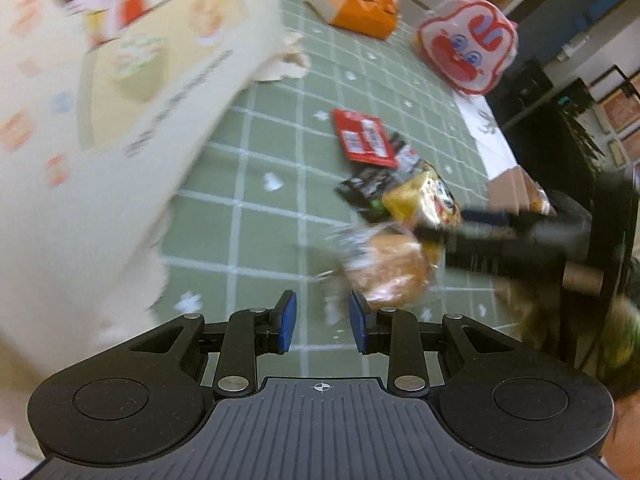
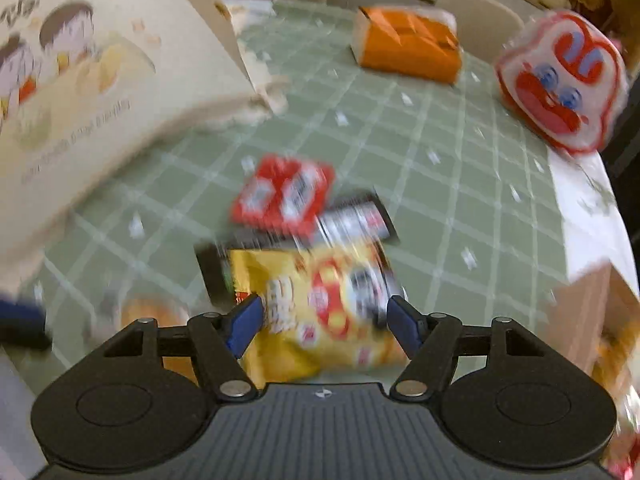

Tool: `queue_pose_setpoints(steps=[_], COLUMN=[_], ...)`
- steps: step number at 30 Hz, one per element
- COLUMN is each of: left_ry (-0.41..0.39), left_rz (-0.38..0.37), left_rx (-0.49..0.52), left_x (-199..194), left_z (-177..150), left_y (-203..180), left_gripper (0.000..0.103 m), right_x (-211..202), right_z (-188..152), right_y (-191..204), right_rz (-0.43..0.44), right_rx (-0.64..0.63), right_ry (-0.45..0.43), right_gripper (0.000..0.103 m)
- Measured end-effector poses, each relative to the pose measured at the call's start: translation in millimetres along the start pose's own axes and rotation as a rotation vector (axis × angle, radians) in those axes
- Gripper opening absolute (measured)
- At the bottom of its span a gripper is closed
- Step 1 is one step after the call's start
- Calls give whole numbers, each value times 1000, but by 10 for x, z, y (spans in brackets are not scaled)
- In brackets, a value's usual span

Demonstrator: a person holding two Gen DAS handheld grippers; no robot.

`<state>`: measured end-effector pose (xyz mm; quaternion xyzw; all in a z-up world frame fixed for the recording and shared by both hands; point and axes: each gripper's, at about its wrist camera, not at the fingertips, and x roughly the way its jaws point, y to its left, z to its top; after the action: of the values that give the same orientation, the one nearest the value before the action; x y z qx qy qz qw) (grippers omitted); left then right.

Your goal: Organize snacks

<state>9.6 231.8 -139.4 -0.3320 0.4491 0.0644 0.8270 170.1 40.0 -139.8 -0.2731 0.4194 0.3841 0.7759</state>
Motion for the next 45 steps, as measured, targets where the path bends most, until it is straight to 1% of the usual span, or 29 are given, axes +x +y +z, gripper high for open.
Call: queue_pose_setpoints(steps=[4,7,10,12,13,15,16,17,18,20,24,26,30,31,32,34,35,36,38,39,41,42,43,45], left_ry=[-43,-82,-78,-79,-76,-57,-49,-45,-38,-8,50,75,110,106,82,27,7,1,27,52,93,110,123,117], left_rz=[-22,-20,12,60,73,99,104,96,90,82,10,-8,-51,-45,-18,16,20,17,25,60,163,202,225,230], left_rx=[16,45,144,189,181,82,27,-7,-7,38,143,153,164,187,232,343,413,462,575,632,741,791,827,867], left_x=[76,164,378,562,634,776,820,852,868,880,766,710,575,514,420,237,146,97,63,93,202,255,293,299], left_z=[201,450,712,865,919,1048,1093,1112,1114,1046,800,677,447,398,341,247,185,138,11,-57,-209,-283,-355,-418], left_y=[-132,-240,-418,-523,-533,-471,-423,-396,-384,-434,-475,-417,-346,-367,-419,-551,-648,-720,-884,-960,-1082,-1127,-1145,-1192], left_gripper=[32,32,32,32,32,32,32,32,32,32,32,32,33,33,33,33,33,34,34,36,35,35,35,38], right_x=[-66,-163,-342,-417,-441,-489,-512,-539,-558,-621,-721,-738,-677,-654,-635,-616,-620,-622,-622,-619,-614,-617,-620,-635], right_z=[-273,-413,-530,-588,-611,-670,-706,-742,-763,-815,-823,-797,-700,-684,-673,-676,-690,-715,-785,-831,-939,-984,-1049,-1154], right_y=[-140,-229,-255,-256,-240,-189,-167,-150,-138,-159,-260,-223,-12,45,84,128,130,120,69,41,-26,-49,-91,-149], right_rz=[-53,-67,-46,-33,-25,-17,-18,-20,-23,-24,25,69,109,107,104,98,95,91,77,69,40,28,13,-10], right_rx=[79,139,181,208,215,221,221,223,224,242,309,295,216,202,190,171,167,167,182,190,213,224,239,269], right_ry=[39,45,26,24,24,20,17,10,2,-21,-55,-64,-55,-46,-38,-29,-28,-25,-12,-5,13,20,29,41], right_gripper=[70,70,70,70,70,70,70,70,70,70,70,70,70,70,70,70,70,70,70,70,70,70,70,70])
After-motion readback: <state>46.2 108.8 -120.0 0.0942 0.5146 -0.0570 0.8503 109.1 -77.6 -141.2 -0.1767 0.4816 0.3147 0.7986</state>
